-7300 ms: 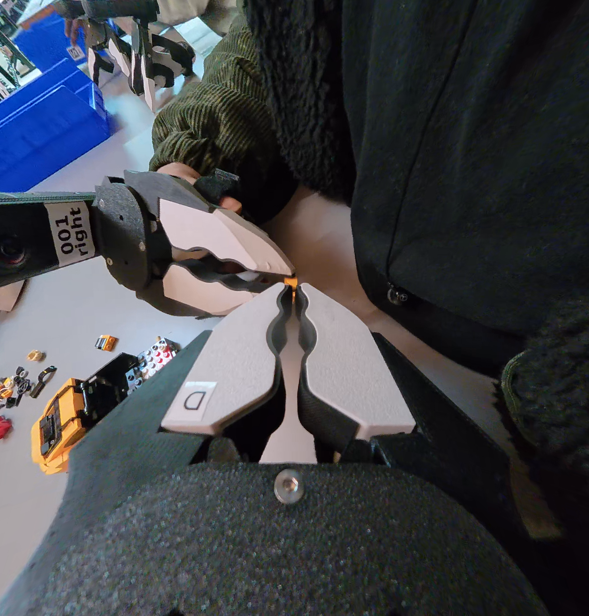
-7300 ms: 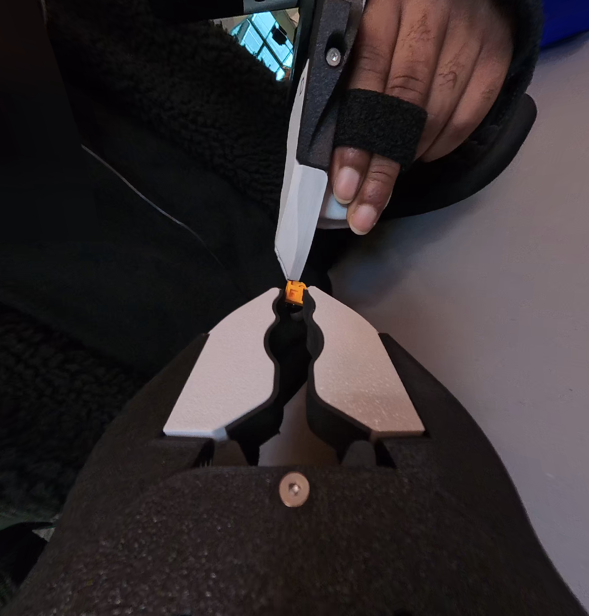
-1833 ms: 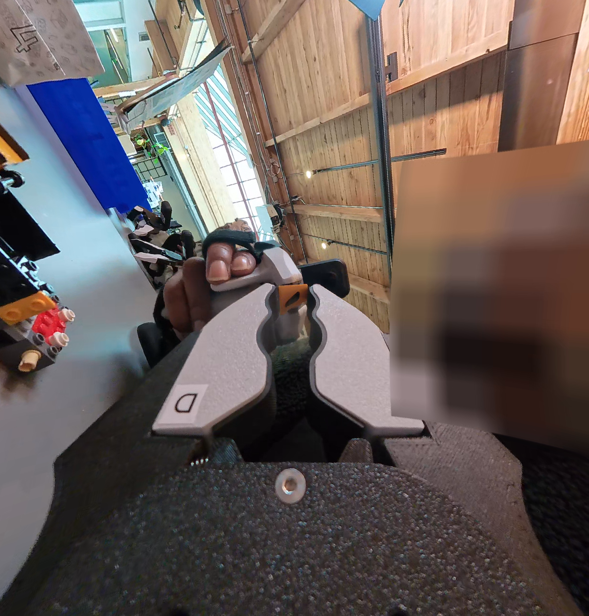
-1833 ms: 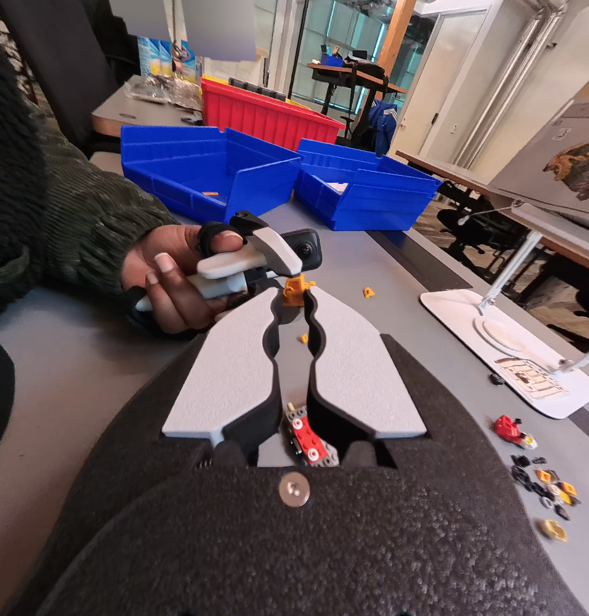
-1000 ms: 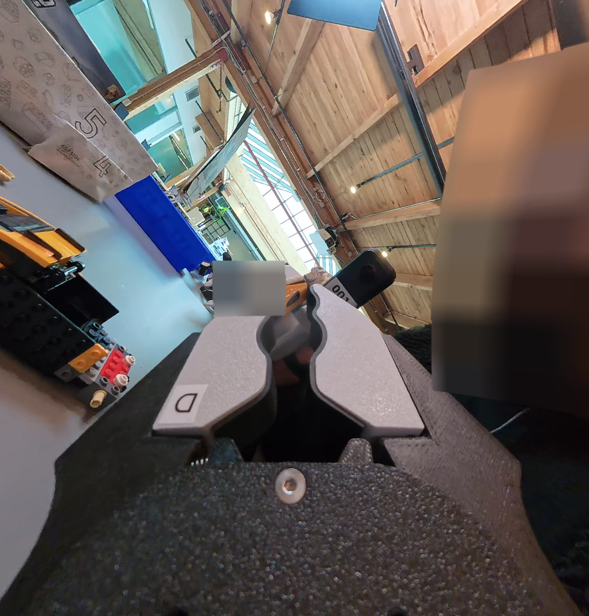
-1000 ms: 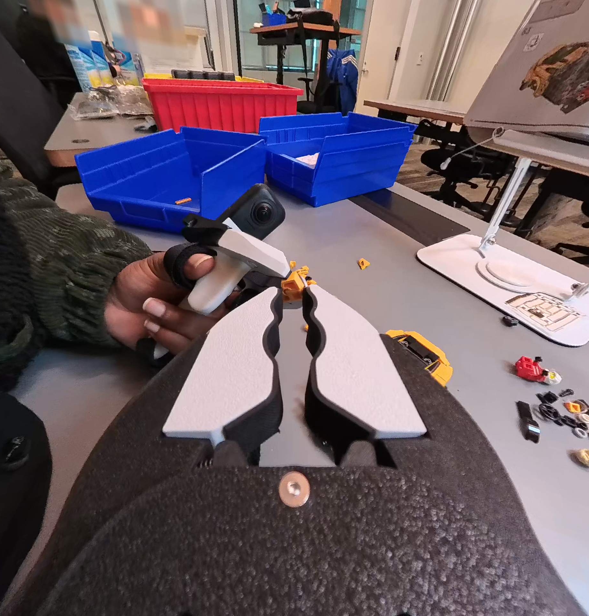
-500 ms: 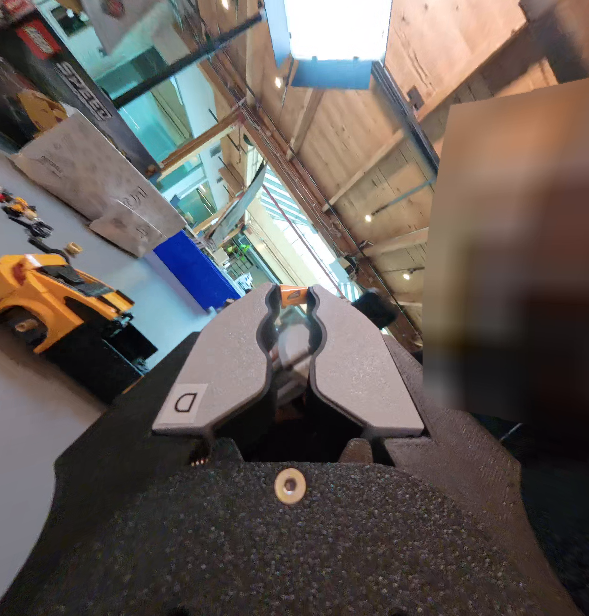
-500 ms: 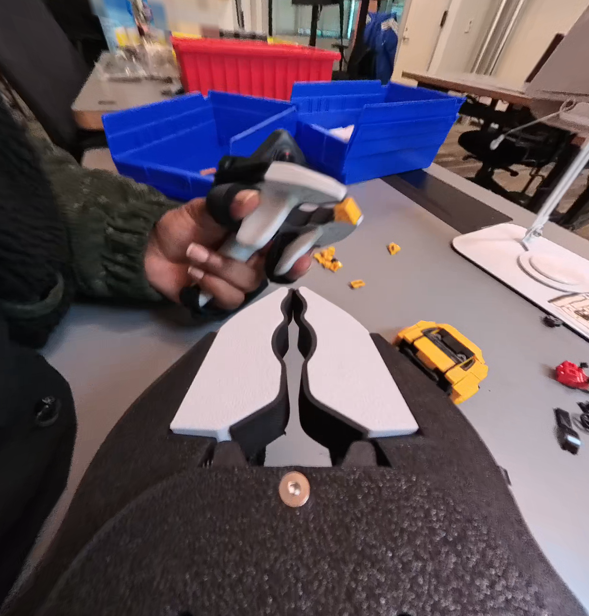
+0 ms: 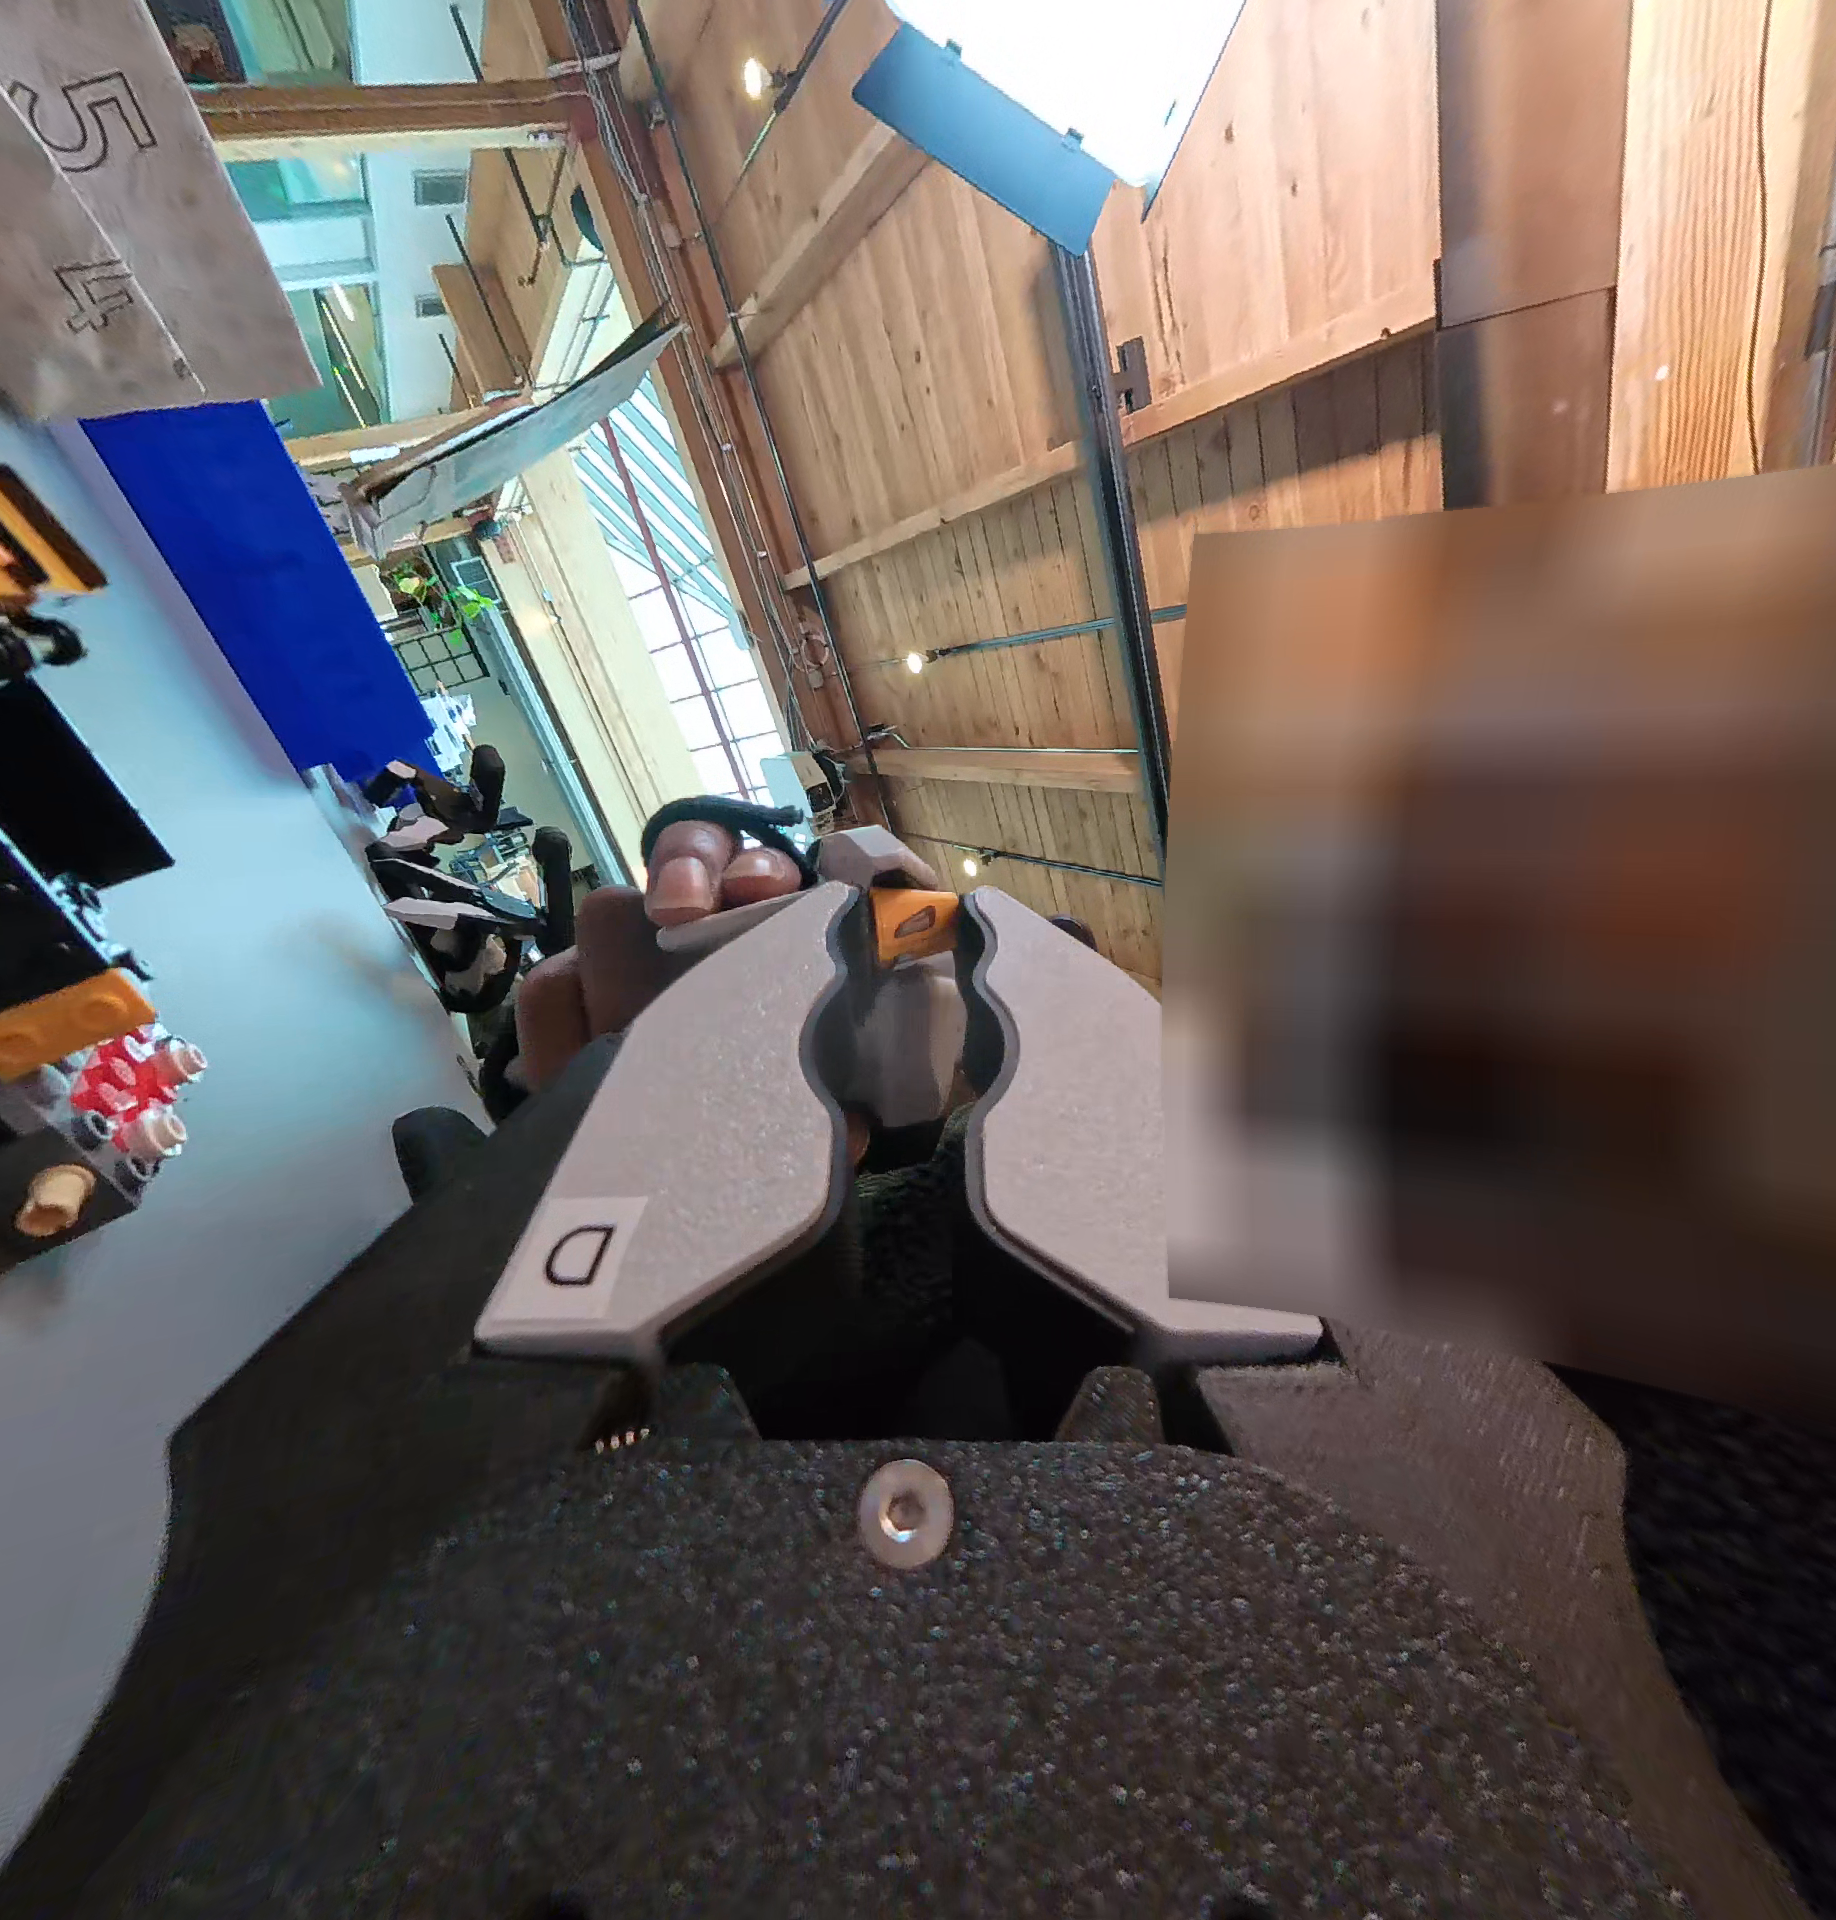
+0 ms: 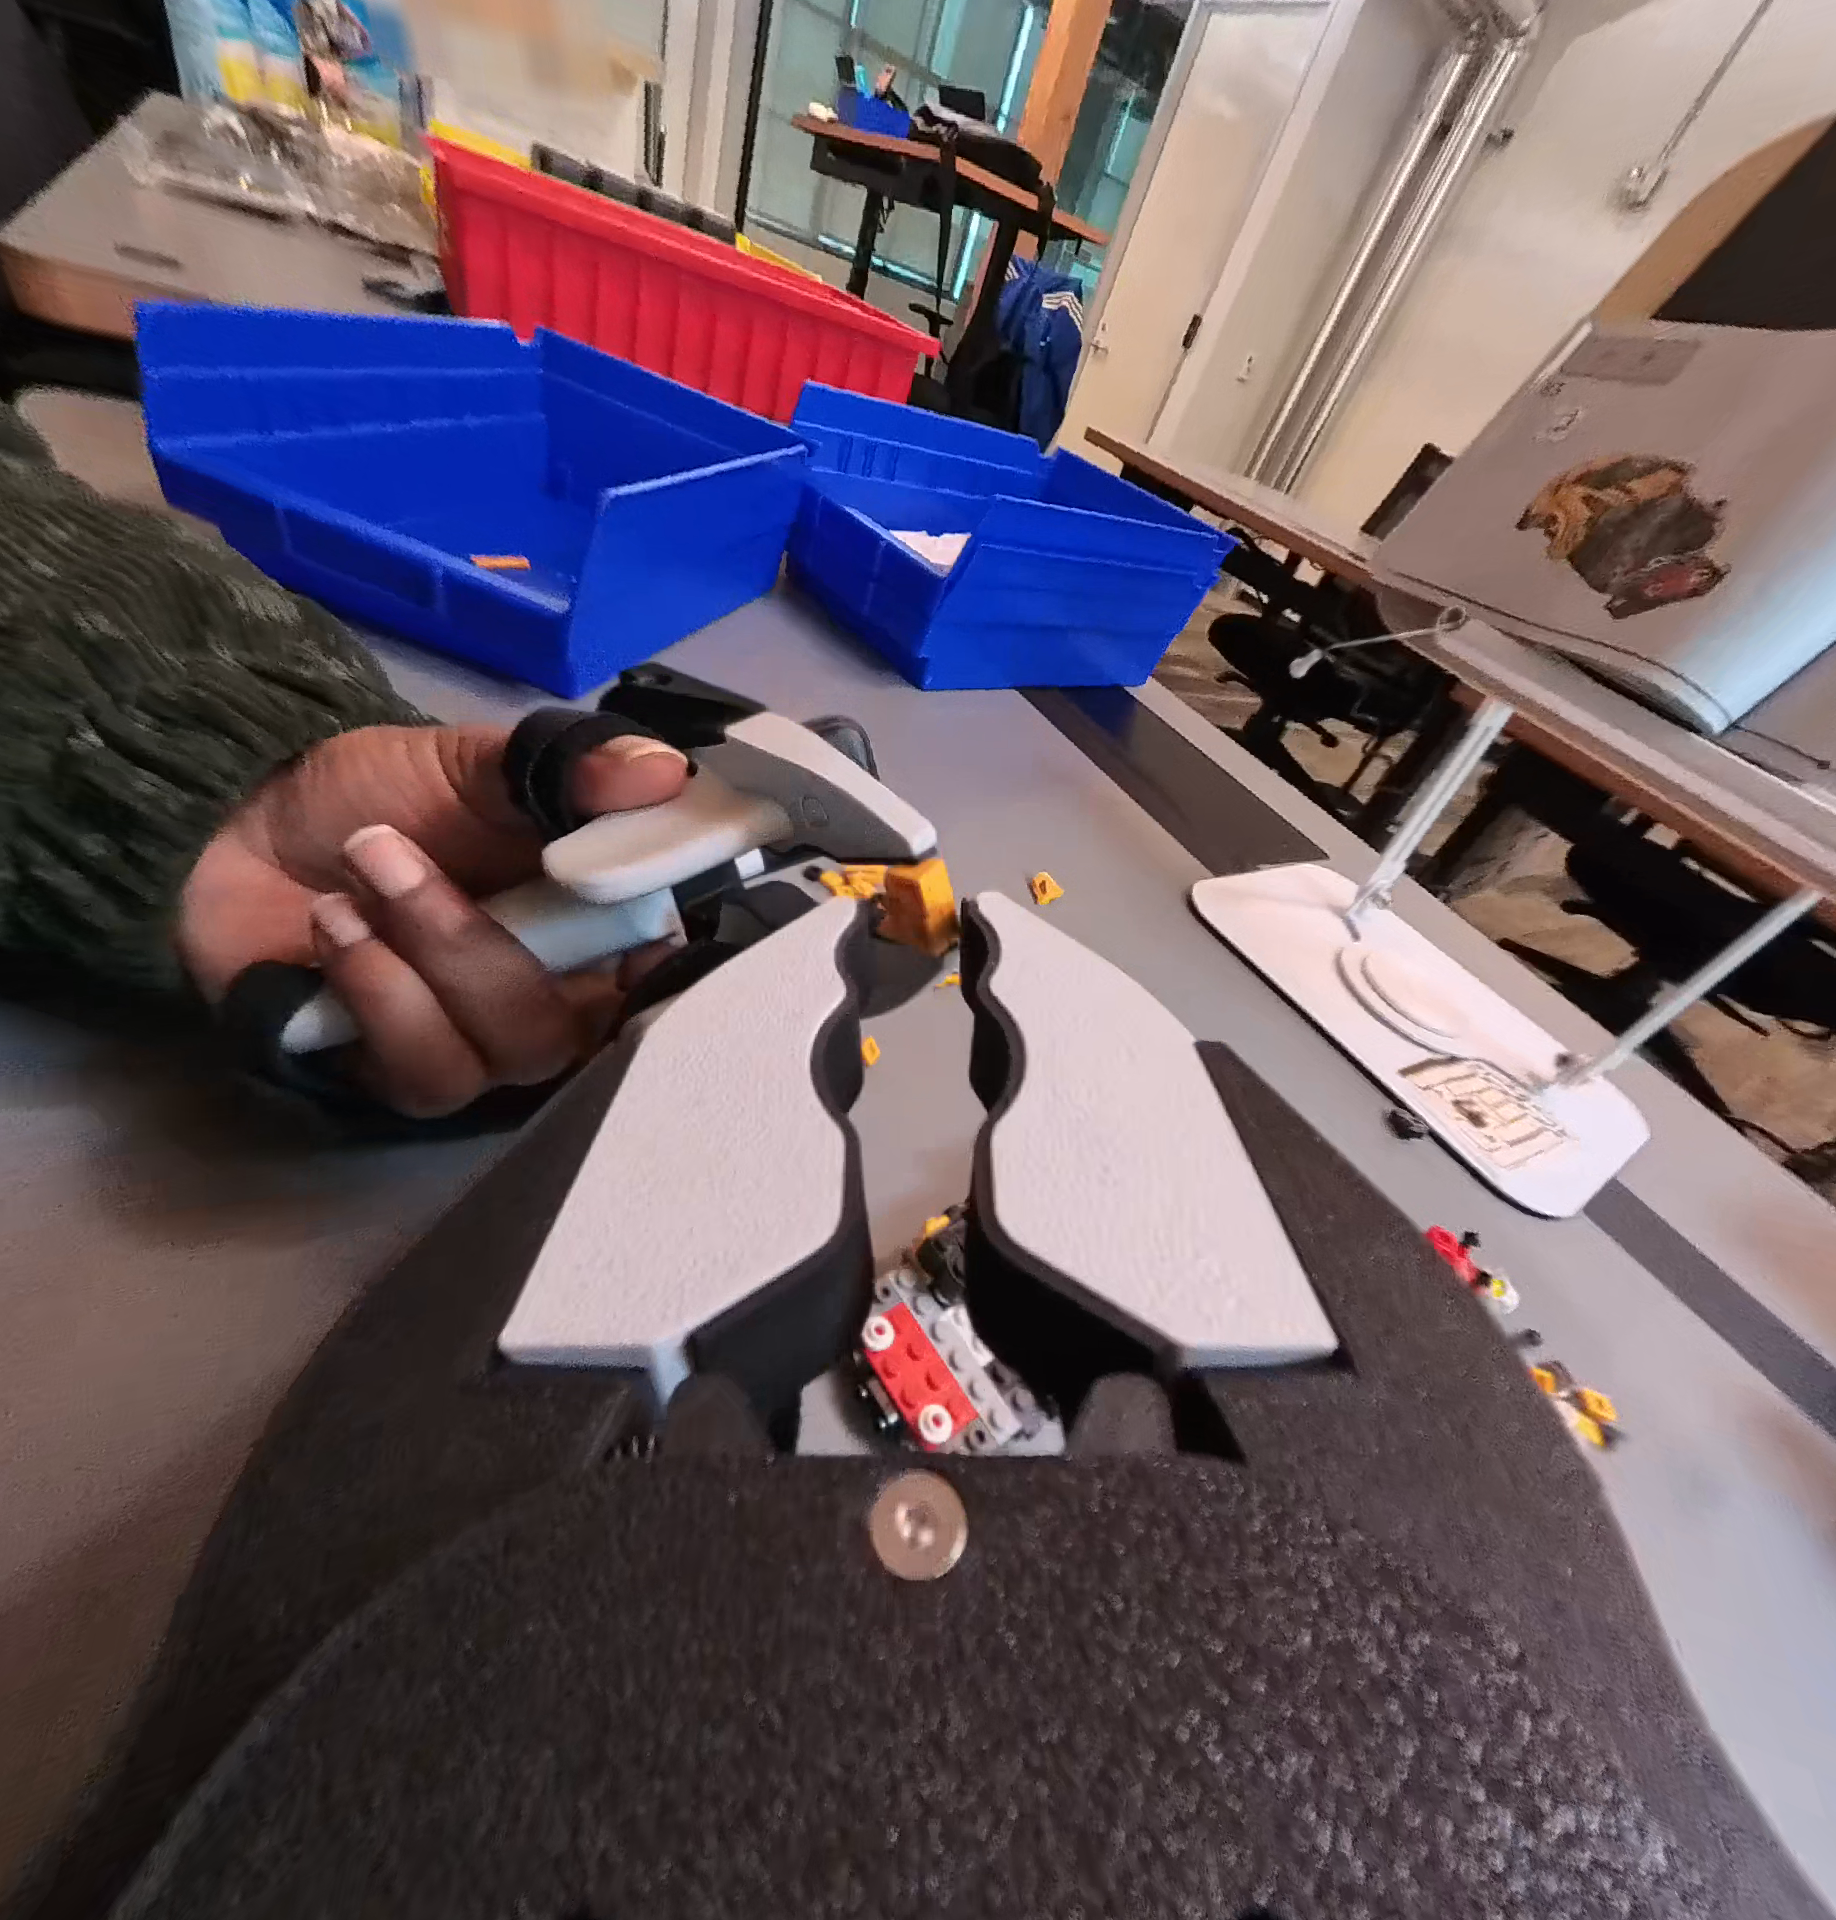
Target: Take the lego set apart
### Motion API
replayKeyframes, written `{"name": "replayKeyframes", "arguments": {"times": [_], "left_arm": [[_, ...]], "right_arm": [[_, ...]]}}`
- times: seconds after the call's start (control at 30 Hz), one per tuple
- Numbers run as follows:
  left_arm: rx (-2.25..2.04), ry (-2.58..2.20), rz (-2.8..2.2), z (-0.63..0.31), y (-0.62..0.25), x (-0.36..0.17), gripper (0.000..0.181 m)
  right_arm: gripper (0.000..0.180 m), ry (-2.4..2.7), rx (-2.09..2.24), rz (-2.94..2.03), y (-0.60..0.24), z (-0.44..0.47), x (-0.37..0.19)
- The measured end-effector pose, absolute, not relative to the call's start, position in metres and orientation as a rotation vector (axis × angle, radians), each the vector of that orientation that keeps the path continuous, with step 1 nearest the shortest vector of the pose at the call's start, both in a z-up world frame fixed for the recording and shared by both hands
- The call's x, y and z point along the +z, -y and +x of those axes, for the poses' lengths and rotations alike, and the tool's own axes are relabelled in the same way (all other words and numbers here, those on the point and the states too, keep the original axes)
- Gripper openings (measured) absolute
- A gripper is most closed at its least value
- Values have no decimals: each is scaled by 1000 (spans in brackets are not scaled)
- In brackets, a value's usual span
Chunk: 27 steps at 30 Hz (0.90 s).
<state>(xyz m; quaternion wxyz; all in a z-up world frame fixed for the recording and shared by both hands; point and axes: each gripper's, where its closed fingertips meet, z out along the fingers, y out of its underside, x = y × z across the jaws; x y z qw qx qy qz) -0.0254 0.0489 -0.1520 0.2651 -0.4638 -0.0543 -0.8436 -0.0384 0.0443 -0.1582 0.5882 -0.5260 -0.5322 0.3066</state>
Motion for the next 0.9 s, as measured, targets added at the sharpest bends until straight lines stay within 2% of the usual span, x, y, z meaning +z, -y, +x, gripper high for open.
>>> {"name": "replayKeyframes", "arguments": {"times": [0.6,0.9], "left_arm": [[-2264,228,-1158,-31,-53,-144,16],[-2182,163,-1254,-27,-54,-148,16]], "right_arm": [[13,1200,632,-1172,-47,-36,-152],[6,1241,605,-1187,-51,-33,-156]]}}
